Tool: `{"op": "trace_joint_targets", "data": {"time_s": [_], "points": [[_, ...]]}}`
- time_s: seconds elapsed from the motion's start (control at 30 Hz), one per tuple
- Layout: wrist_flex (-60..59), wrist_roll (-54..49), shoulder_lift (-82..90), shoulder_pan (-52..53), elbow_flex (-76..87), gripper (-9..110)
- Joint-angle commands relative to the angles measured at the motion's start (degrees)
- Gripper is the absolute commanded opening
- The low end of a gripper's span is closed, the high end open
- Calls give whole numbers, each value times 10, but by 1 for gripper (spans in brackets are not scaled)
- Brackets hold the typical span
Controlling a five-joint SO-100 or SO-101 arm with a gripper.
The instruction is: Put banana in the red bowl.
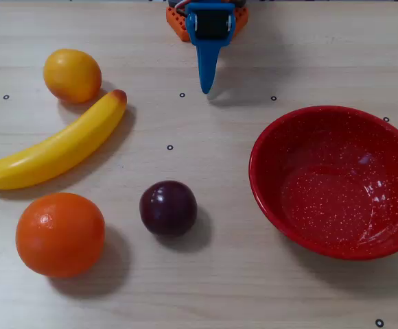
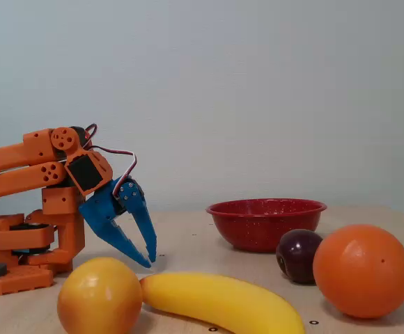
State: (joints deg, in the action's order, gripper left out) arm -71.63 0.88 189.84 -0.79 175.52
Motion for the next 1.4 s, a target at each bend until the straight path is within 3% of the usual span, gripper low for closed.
{"op": "trace_joint_targets", "data": {"time_s": [0.0, 0.97, 1.37], "points": [[-11, -17, 10, -8, 3, 0], [-12, -45, -3, -5, -4, 0], [1, -81, -122, -3, -120, 0]]}}
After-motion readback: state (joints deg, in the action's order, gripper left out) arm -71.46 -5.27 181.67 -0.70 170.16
